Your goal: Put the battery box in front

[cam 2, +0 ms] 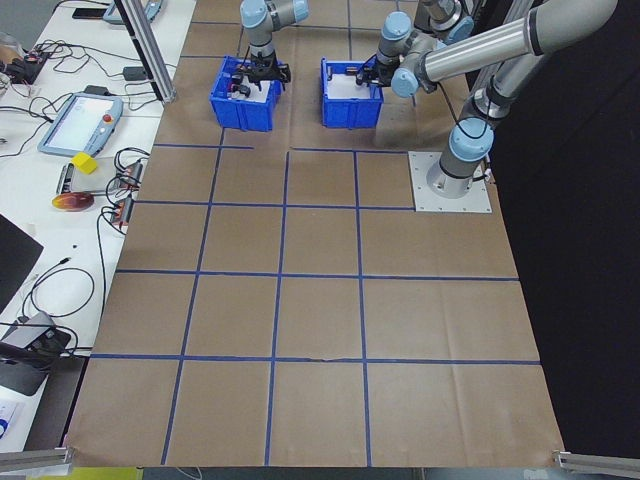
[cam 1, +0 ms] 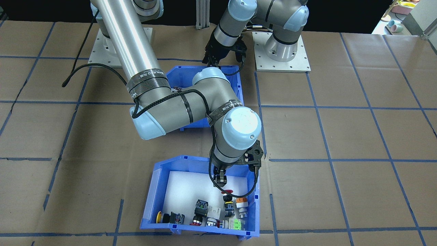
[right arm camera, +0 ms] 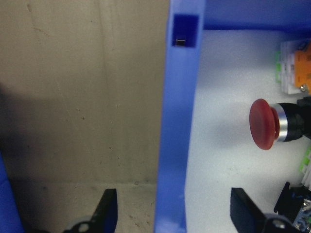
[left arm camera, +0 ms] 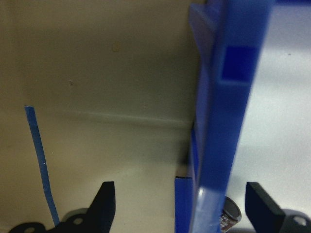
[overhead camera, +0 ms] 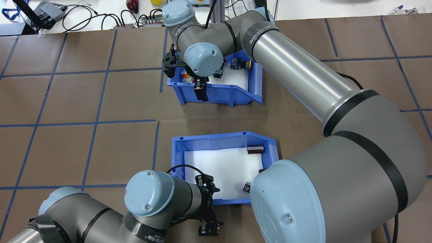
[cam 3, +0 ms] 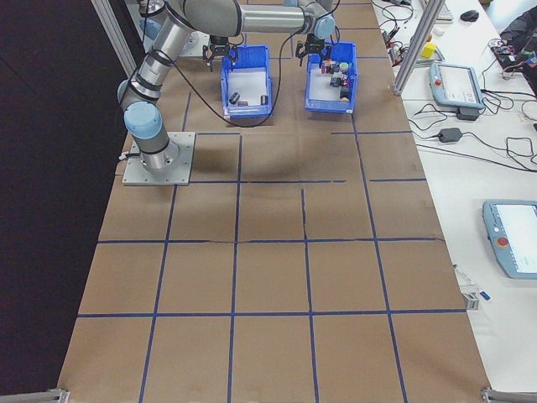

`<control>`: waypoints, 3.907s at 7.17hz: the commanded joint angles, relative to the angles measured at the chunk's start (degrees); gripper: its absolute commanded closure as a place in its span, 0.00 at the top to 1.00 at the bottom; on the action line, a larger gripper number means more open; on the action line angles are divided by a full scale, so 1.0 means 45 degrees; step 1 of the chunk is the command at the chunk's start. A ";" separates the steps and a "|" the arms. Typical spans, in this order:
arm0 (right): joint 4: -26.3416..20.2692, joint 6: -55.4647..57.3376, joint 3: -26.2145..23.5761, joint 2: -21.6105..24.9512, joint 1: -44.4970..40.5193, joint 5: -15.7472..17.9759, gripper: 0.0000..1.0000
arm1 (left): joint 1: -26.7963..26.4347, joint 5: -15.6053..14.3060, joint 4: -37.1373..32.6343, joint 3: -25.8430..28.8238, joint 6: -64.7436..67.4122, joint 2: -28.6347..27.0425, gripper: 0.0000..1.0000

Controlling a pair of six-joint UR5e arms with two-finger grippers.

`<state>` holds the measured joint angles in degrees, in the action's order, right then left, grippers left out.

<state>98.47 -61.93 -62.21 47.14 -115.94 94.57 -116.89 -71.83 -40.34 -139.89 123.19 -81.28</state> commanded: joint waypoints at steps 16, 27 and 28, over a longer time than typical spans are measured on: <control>-0.0262 -0.4046 -0.0122 0.2278 0.4842 0.1521 0.06 | 0.6227 -0.0854 -0.6505 0.1689 -0.7274 0.4003 0.00; 0.2726 -1.0333 -1.1191 1.1219 0.9098 0.0200 0.06 | 0.4085 0.0220 -0.3615 1.0164 -0.5442 -0.6697 0.00; 0.2726 -1.0513 -1.1312 1.1243 0.9297 -0.0113 0.06 | 0.3752 0.0356 -0.3575 1.0498 -0.5442 -0.7246 0.00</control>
<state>110.44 -106.96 -111.18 96.34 -76.05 95.72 -98.07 -70.74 -56.74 -95.06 98.54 -110.50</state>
